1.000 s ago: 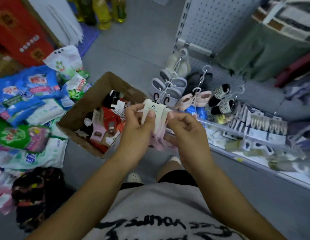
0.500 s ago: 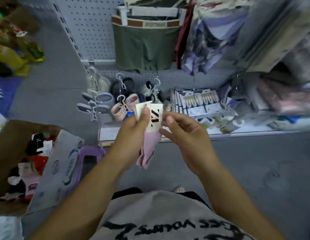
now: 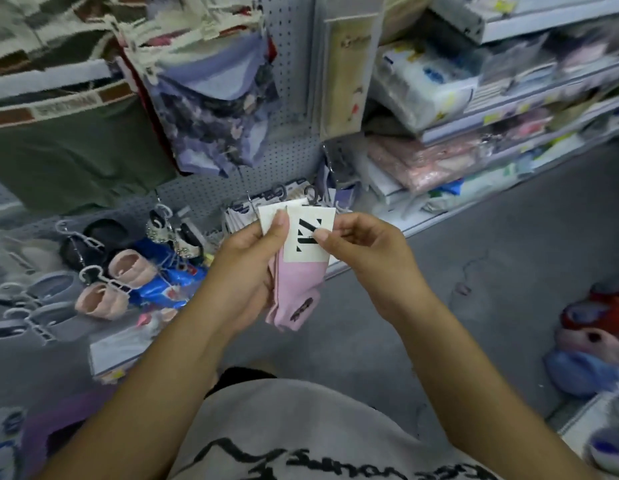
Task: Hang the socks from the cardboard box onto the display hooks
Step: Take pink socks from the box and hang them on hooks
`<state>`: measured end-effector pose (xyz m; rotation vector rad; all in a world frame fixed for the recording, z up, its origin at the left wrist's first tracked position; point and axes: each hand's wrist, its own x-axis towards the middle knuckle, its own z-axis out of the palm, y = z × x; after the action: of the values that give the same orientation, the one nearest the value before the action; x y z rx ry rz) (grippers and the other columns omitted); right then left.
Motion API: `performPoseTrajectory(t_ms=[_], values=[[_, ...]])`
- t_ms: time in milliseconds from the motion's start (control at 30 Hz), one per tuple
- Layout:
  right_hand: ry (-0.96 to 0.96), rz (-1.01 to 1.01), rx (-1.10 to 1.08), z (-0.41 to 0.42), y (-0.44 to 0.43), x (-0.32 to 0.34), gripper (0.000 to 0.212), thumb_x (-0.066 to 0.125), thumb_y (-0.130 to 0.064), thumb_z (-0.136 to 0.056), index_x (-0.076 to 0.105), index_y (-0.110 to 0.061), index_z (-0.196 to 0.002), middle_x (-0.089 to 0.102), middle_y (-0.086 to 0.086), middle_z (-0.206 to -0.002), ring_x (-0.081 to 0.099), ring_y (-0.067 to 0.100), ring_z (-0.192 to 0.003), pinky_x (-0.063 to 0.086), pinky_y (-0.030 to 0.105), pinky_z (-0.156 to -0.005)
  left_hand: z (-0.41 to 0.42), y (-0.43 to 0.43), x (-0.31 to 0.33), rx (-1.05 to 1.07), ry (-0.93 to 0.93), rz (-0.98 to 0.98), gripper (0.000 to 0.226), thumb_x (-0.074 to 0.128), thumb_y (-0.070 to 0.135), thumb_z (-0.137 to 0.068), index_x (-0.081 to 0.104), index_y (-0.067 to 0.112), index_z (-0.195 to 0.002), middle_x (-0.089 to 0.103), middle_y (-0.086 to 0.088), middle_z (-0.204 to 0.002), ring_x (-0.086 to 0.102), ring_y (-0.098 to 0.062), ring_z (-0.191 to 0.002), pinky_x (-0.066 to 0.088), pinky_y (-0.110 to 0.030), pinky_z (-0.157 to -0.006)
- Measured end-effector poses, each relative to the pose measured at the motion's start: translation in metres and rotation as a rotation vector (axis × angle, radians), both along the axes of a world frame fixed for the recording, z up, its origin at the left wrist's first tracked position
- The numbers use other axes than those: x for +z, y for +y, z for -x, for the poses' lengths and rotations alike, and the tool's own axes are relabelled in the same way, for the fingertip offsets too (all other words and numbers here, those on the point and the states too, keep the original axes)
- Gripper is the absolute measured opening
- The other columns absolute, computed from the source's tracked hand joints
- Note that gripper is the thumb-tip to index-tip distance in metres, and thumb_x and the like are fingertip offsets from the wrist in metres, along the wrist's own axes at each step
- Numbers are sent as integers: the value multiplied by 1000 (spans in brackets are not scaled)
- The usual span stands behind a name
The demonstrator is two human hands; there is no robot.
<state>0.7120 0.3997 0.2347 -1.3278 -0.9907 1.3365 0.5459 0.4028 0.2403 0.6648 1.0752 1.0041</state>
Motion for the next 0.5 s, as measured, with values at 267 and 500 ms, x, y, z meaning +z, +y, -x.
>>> performPoseTrajectory(t_ms=[267, 500], values=[[41, -54, -105, -31, 74, 26, 7, 67, -14, -95, 60, -12, -97, 75, 17, -96, 71, 19, -79, 58, 29, -63, -24, 93, 27, 53, 156, -152, 28, 58, 38, -97, 73, 17, -110, 78, -6, -110, 75, -25, -103, 55, -49, -99], [55, -160, -182, -41, 159, 79, 11, 66, -20, -96, 58, -13, -96, 66, 16, -84, 64, 25, -79, 46, 42, -72, -29, 181, 88, 119, 178, -315, 30, 47, 42, -105, 72, 26, -99, 79, -15, -100, 76, -35, -94, 56, -58, -91]])
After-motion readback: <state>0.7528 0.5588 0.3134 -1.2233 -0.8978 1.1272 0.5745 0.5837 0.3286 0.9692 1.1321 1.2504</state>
